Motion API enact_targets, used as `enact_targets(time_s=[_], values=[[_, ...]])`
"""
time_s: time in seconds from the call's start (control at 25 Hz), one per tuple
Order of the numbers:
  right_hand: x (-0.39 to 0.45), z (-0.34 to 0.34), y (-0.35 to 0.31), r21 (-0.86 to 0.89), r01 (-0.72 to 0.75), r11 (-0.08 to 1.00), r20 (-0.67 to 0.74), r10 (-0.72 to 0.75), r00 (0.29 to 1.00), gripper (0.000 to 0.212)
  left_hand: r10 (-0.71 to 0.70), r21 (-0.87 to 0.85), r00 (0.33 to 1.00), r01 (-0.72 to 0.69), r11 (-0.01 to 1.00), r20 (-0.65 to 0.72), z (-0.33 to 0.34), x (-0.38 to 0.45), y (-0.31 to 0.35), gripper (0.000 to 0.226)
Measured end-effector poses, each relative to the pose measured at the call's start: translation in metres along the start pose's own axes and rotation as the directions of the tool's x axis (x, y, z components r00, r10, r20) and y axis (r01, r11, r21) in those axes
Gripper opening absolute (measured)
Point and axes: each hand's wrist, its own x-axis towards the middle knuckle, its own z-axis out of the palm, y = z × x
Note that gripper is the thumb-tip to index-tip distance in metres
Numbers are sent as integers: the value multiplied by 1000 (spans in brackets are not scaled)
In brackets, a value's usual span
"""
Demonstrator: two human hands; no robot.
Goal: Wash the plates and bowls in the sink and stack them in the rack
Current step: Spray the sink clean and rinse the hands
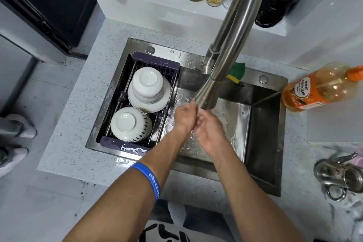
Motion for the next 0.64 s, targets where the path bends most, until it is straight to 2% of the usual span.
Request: enact_targets(time_s=[0.04, 0.08, 0.12, 0.16, 0.2, 0.24, 0.28, 0.32, 0.36, 0.4, 0.44, 0.48, 0.52, 0.6, 0.64], values=[[0, 1, 2, -64, 15, 998, -9, -15, 1000, 30, 119, 172, 992, -110, 979, -48, -3, 0, -2, 35], [-2, 0, 5, -71, 15, 997, -8, -16, 1000, 33, 265, 341, 964, -238, 909, -34, -5, 0, -2, 34], [-4, -1, 8, -50, 0, 999, 1, 0, 1000, 35, 364, 480, 931, -337, 810, 40, -9, 2, -2, 35], [-5, -2, 12, -40, -29, 999, -7, 28, 1000, 35, 392, 590, 911, -389, 708, 130, -12, 3, -2, 37], [-7, -2, 12, -56, -42, 998, -25, 41, 999, 36, 368, 633, 908, -407, 659, 201, -14, 3, -3, 38], [-6, -5, 11, -86, -42, 995, -58, 37, 998, 37, 337, 619, 911, -409, 671, 236, -13, 2, -6, 34], [-4, -4, 10, -101, -40, 994, -90, 31, 995, 39, 299, 486, 931, -365, 794, 212, -13, 1, -9, 26], [2, -4, 8, -59, -40, 997, -112, 33, 993, 38, 223, 224, 962, -255, 941, 161, -10, -2, -13, 16], [6, -2, 6, 46, -42, 998, -111, 47, 993, 35, 114, -76, 984, -104, 992, 139, -6, -5, -17, 10], [8, 1, 5, 155, -55, 986, -90, 69, 994, 33, 29, -321, 989, 18, 947, 142, -3, -8, -19, 11], [9, 4, 6, 208, -73, 975, -71, 89, 994, 32, -20, -434, 990, 80, 897, 142, -1, -7, -21, 14], [10, 2, 5, 188, -89, 978, -67, 103, 992, 29, -43, -437, 989, 101, 894, 141, -1, -7, -24, 19], [12, 2, 3, 108, -105, 989, -73, 113, 991, 26, -32, -343, 993, 68, 937, 109, -5, -6, -24, 23], [15, -6, -4, -206, -117, 971, -93, 99, 991, 21, 38, -155, 996, -26, 988, 75, -16, -8, -23, 23], [19, -11, -9, -395, -95, 914, -82, 68, 994, 19, 38, -114, 996, -28, 993, 85, -21, -6, -23, 19]])
